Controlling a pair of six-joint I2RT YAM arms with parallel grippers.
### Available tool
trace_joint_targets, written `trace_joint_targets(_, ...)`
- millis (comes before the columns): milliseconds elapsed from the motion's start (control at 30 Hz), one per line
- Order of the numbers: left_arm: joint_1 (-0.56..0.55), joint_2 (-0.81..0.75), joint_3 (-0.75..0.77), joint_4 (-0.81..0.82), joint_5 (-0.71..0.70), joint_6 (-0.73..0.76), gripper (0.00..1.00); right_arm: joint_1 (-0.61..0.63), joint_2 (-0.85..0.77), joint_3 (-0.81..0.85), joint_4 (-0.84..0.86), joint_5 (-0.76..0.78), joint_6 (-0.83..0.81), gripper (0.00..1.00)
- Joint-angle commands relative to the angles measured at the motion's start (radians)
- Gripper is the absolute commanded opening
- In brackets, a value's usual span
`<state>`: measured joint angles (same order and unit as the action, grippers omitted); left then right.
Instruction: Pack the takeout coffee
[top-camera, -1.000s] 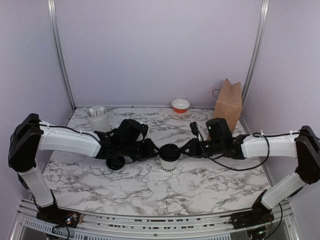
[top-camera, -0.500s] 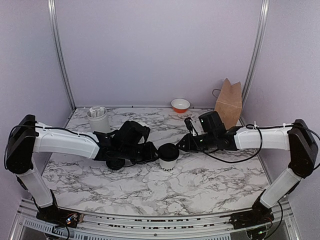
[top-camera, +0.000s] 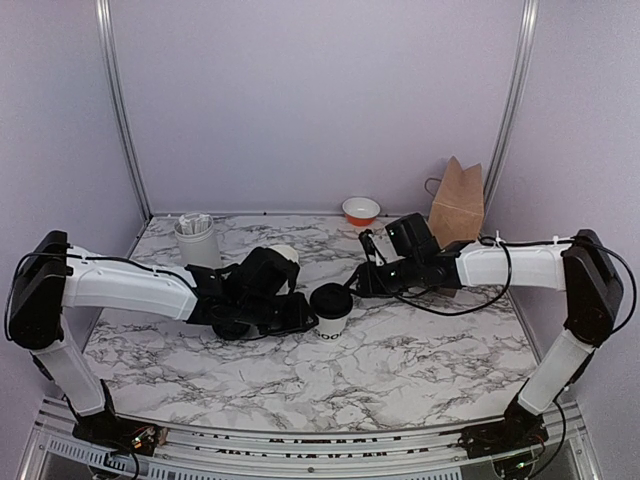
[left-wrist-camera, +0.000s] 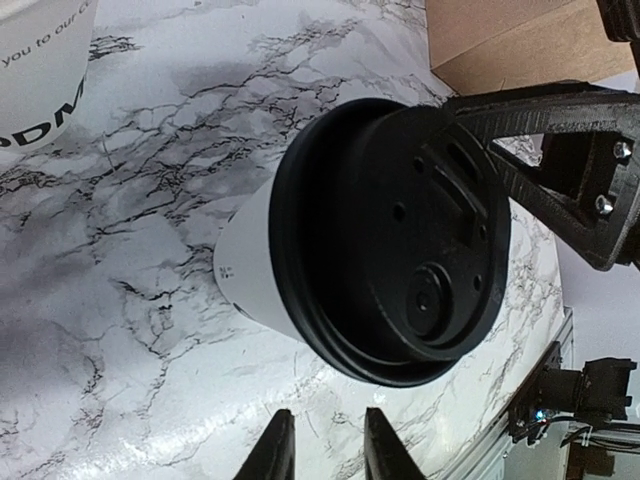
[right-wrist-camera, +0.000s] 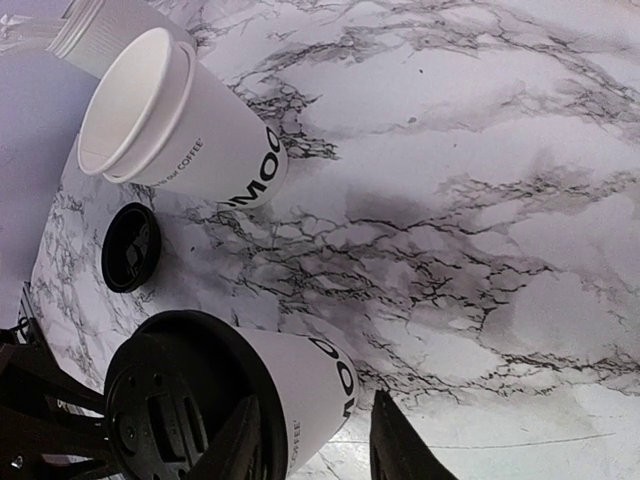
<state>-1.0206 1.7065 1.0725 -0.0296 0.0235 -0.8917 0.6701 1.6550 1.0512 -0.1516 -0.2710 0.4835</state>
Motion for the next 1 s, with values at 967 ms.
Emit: trace_joint_targets(967, 0.072, 0.178, 0.455, -0.275, -0.224, 0.286, 0.34, 0.093, -0.244, -0.105, -0.117, 0.148, 0.039, 0.39)
